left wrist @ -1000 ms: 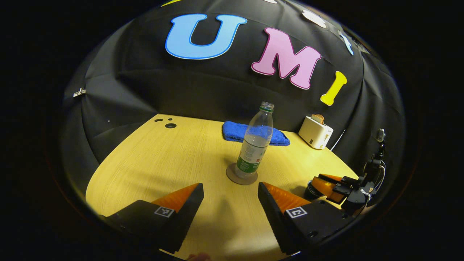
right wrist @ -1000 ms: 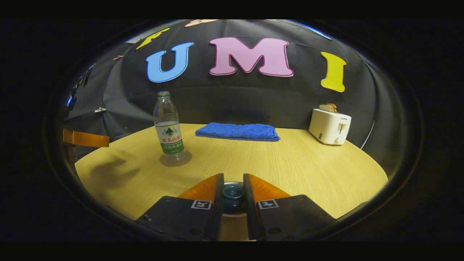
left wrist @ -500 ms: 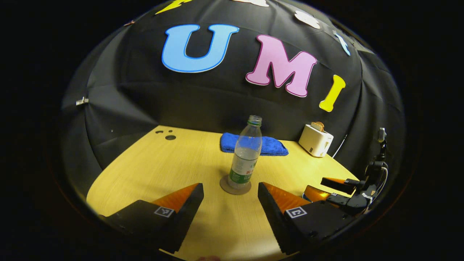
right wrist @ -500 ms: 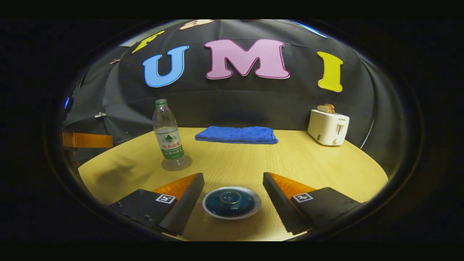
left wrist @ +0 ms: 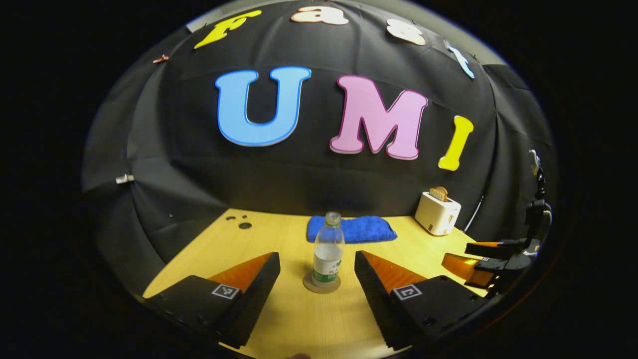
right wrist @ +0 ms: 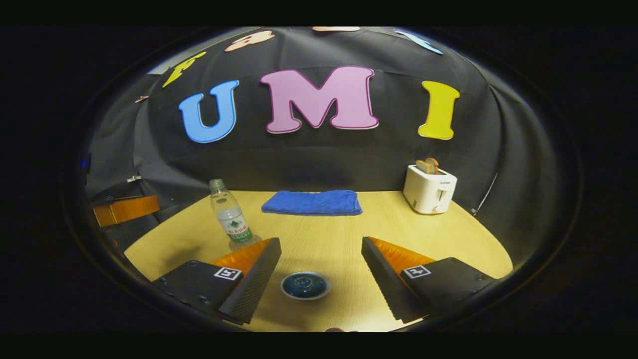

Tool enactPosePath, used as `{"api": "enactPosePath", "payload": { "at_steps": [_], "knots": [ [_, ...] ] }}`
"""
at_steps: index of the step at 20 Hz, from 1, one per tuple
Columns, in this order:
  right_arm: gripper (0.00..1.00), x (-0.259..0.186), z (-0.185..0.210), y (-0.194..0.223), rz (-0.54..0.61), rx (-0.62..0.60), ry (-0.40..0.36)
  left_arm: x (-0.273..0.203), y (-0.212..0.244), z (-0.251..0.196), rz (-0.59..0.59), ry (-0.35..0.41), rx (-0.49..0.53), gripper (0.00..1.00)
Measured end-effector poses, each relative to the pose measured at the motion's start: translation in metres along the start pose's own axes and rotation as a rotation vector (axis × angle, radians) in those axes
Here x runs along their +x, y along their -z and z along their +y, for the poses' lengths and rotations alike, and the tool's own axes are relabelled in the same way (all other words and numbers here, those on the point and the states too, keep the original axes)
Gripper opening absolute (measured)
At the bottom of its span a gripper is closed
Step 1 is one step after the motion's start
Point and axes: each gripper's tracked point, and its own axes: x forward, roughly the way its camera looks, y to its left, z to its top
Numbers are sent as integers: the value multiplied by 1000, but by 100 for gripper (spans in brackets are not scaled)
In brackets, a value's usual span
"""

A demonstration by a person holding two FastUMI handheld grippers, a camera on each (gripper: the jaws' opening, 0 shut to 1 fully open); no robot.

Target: Open the teacup lid with one hand, grasp the water bottle and pour water into the teacup with the other hand; after pouring, place the water bottle on the coaster and then close the teacup lid.

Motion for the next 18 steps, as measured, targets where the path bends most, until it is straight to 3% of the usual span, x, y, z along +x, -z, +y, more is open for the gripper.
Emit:
{"api": "enactPosePath", "payload": {
  "at_steps": [2,5,10,14,17,18],
  "knots": [
    [100,-17,-2,-42,-53,-6,-2,-17,-16,-5,13,-62,-34,95],
    [100,-50,3,-90,-110,-68,-46,-49,-32,-24,33,-94,-119,96],
    [100,-110,-9,-123,-148,-79,-12,-96,-64,-9,-34,-207,-44,95],
    [100,-131,-7,-123,-162,-57,47,-118,-68,-6,-52,-208,6,95],
    [96,-137,5,-120,-163,-38,47,-125,-59,-14,-30,-159,-27,95],
    [100,-138,9,-120,-165,-47,47,-127,-53,-14,-16,-147,-26,95]
  ]
}}
